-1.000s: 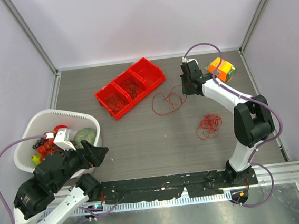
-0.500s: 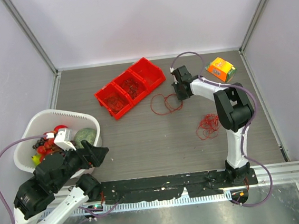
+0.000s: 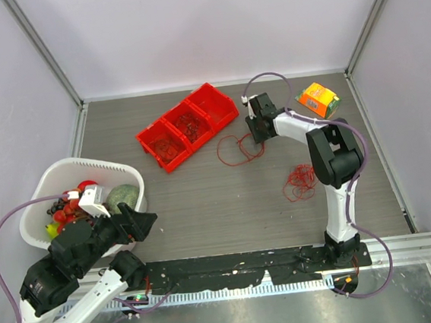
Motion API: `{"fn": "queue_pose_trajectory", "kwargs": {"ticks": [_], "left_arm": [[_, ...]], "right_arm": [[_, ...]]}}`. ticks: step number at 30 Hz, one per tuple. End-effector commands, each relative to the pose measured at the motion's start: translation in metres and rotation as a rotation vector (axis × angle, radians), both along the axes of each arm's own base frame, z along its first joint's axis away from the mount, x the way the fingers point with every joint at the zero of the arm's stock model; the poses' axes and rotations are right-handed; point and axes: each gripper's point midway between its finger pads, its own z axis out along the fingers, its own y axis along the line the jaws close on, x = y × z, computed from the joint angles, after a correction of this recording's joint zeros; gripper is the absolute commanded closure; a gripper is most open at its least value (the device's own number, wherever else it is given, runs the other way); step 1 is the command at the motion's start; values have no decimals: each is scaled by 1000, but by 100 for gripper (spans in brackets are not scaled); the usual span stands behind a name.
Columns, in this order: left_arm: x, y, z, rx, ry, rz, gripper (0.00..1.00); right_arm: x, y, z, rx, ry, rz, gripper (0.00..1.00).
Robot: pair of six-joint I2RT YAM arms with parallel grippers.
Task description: Untangle the cables
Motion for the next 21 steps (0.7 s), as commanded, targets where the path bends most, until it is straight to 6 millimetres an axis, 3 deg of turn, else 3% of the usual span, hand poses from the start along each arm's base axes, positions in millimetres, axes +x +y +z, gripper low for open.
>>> {"fn": "queue_pose_trajectory", "kwargs": {"ticks": [1,5,12,16,21], "left_arm": [[3,-5,5,-6,-20,-13,13],[3,-4,6,-9,-22,-11,13],[3,-4,6,-8,-22,-13,13],[3,-5,6,-7,-22,-15,12],[4,-6,5,-1,-16,-19,13]], "right_arm": [[16,21,6,76,-26,71,66],[16,21,0,76,-12,55,67],[14,14,-8,33,16,29,98],[17,11,13,23,-42,0,99],[8,11,66,98,-112,-59,99]]}}
